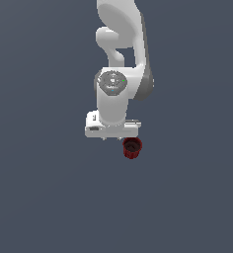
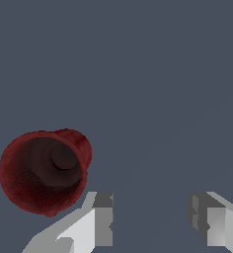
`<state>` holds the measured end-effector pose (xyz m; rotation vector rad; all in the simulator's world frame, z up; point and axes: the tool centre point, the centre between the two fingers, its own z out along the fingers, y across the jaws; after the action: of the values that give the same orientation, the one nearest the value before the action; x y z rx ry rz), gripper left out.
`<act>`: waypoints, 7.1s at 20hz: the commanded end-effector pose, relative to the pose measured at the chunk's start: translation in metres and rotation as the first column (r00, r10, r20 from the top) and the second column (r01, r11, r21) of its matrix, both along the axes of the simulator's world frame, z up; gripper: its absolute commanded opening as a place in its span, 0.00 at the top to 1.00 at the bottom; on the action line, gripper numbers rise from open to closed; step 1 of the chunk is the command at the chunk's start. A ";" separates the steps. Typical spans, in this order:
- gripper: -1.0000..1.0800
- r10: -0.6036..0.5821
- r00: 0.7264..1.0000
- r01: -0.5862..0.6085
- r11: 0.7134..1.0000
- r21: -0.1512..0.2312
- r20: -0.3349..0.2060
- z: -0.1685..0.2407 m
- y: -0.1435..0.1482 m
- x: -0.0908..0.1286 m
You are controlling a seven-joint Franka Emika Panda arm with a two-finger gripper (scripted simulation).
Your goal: Pick up the object and move it to a goal position.
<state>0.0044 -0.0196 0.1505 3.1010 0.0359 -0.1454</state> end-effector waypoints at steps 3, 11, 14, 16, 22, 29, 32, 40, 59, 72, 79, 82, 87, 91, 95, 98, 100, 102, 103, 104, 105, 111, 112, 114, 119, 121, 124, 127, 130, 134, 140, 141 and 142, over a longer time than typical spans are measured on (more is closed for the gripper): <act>0.38 0.068 0.996 -0.069 0.998 -0.014 -0.059 -0.002 0.003 0.005; 0.38 0.219 0.956 -0.229 0.973 -0.030 -0.196 -0.008 0.011 0.017; 0.38 0.275 0.929 -0.291 0.956 -0.030 -0.249 -0.011 0.015 0.021; 0.38 0.310 0.907 -0.331 0.943 -0.028 -0.285 -0.013 0.017 0.023; 0.38 0.407 0.828 -0.446 0.895 -0.013 -0.385 -0.020 0.025 0.029; 0.38 0.503 0.710 -0.568 0.823 0.020 -0.493 -0.029 0.036 0.034; 0.38 0.537 0.652 -0.616 0.787 0.040 -0.535 -0.033 0.040 0.035; 0.38 0.609 0.474 -0.728 0.677 0.107 -0.636 -0.045 0.053 0.036; 0.38 0.653 0.132 -0.848 0.464 0.256 -0.746 -0.065 0.072 0.030; 0.38 0.643 -0.014 -0.870 0.370 0.326 -0.766 -0.074 0.078 0.025; 1.00 0.642 -0.022 -0.871 0.364 0.330 -0.767 -0.074 0.078 0.024; 1.00 0.642 -0.022 -0.871 0.364 0.330 -0.767 -0.074 0.078 0.024; 1.00 0.642 -0.022 -0.871 0.364 0.330 -0.767 -0.074 0.079 0.024; 1.00 0.642 -0.022 -0.871 0.364 0.330 -0.767 -0.073 0.078 0.024; 1.00 0.642 -0.022 -0.871 0.364 0.330 -0.767 -0.069 0.074 0.024; 1.00 0.642 -0.022 -0.871 0.364 0.330 -0.767 -0.063 0.069 0.024; 1.00 0.642 -0.022 -0.871 0.364 0.330 -0.767 -0.058 0.064 0.024; 1.00 0.642 -0.022 -0.871 0.364 0.330 -0.767 -0.051 0.058 0.025; 1.00 0.642 -0.023 -0.871 0.363 0.330 -0.766 -0.047 0.054 0.025; 1.00 0.642 -0.023 -0.871 0.363 0.330 -0.766 -0.042 0.050 0.025; 1.00 0.642 -0.023 -0.871 0.363 0.330 -0.766 -0.036 0.045 0.025; 1.00 0.642 -0.023 -0.871 0.364 0.331 -0.766 0.005 0.008 0.026; 1.00 0.642 -0.023 -0.871 0.364 0.331 -0.766 0.012 0.001 0.027; 1.00 0.642 -0.023 -0.871 0.364 0.331 -0.766 0.028 -0.012 0.027; 1.00 0.642 -0.022 -0.870 0.365 0.331 -0.766 0.067 -0.048 0.029; 1.00 0.642 -0.022 -0.870 0.366 0.331 -0.767 0.083 -0.062 0.030; 1.00 0.641 -0.022 -0.869 0.366 0.331 -0.767 0.107 -0.083 0.031; 1.00 0.641 -0.022 -0.869 0.367 0.331 -0.767 0.131 -0.104 0.032; 1.00 0.641 -0.022 -0.869 0.367 0.331 -0.767 0.154 -0.124 0.034; 1.00 0.640 -0.022 -0.870 0.366 0.330 -0.768 0.182 -0.148 0.037; 1.00 0.640 -0.022 -0.871 0.365 0.330 -0.768 0.210 -0.173 0.041; 1.00 0.640 -0.022 -0.871 0.365 0.330 -0.768 0.213 -0.176 0.042; 1.00 0.640 -0.022 -0.871 0.365 0.330 -0.768 0.215 -0.178 0.042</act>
<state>0.0457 -0.1935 0.3599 1.8785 1.5985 -1.3760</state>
